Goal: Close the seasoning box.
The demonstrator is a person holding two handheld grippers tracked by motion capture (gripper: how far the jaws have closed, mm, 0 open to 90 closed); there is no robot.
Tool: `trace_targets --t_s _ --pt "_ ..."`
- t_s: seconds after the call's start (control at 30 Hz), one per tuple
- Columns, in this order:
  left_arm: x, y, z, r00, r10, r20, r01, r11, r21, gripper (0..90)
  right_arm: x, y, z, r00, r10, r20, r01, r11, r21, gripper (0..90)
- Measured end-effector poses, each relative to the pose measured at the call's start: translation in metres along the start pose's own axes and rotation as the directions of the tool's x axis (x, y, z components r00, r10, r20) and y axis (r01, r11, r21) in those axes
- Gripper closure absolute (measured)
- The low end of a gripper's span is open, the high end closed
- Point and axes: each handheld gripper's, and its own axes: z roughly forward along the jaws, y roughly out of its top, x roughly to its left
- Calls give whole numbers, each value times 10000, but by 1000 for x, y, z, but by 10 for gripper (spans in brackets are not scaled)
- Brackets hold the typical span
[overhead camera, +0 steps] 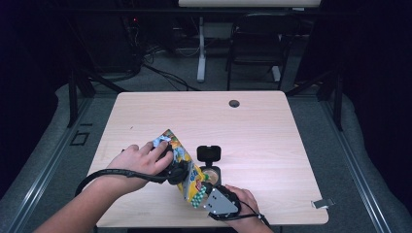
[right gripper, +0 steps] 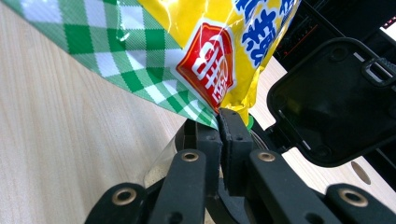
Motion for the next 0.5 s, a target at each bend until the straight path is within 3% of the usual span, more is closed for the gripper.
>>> trace_targets --t_s 0.5 --pt "3 0 -1 10000 35 68 -36 10000 81 703 0 1 -1 10000 -23 96 23 10000 -15 876"
